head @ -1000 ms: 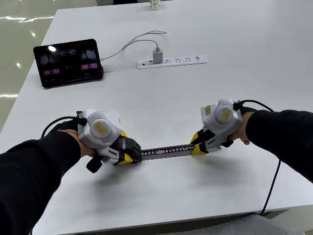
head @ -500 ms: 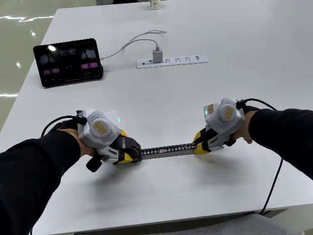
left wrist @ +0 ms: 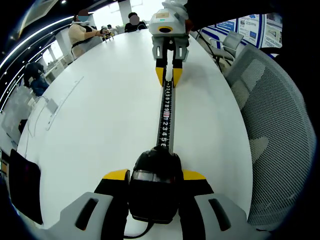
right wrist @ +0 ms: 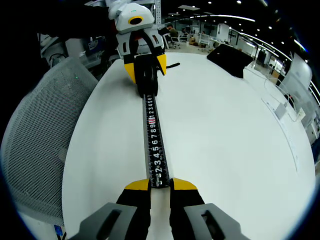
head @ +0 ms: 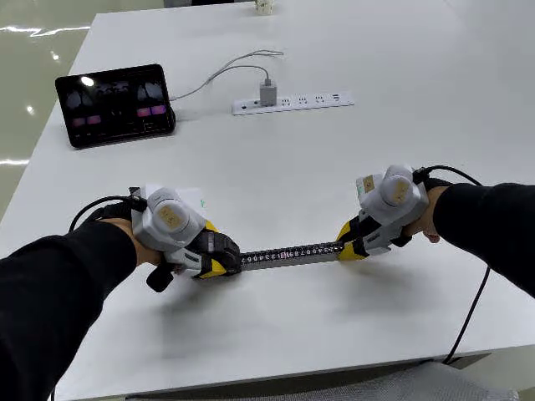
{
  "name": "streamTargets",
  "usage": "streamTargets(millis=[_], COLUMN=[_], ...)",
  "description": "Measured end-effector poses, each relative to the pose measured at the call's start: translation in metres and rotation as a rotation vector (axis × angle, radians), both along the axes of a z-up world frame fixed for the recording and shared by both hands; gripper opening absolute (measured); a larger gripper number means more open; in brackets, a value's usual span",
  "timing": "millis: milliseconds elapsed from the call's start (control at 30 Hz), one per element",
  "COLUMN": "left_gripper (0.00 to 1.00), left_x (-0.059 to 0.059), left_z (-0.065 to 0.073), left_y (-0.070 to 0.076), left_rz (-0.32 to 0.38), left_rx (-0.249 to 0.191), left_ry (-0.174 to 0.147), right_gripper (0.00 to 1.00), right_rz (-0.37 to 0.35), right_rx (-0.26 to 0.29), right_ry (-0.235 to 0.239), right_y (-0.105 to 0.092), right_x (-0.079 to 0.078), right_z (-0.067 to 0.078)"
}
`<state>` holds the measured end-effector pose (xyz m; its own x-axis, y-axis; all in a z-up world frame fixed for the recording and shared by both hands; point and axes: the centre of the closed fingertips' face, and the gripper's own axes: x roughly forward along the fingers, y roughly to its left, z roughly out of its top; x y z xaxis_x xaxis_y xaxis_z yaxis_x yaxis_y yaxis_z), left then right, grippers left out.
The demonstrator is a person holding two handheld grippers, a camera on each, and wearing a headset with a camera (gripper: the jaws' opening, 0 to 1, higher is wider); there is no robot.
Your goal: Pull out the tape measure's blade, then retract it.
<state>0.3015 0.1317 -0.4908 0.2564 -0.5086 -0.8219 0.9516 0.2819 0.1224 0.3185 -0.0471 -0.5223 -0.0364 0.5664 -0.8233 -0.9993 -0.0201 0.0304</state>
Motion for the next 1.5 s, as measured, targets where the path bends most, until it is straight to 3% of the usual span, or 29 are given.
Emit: streamTargets(millis=[767,1500], left_gripper=[0.33,0.33], left_x=[0.002,0.002], left_z=[-0.001,-0.001], left_y=[0.001,0.001], left_rz=[0.002,0.001], left_rx=[0.001,0.0], left_ry=[-0.001,-0.002], right_gripper=[0.1,0.1], right_rz=[-0.005,-0.025], right_rx=[-0.012,-0.019], right_ry=[-0.001,0.001], right_y=[-0.016,-0.032], right_x=[0.001,0.009], right_z=[0.006,0.002])
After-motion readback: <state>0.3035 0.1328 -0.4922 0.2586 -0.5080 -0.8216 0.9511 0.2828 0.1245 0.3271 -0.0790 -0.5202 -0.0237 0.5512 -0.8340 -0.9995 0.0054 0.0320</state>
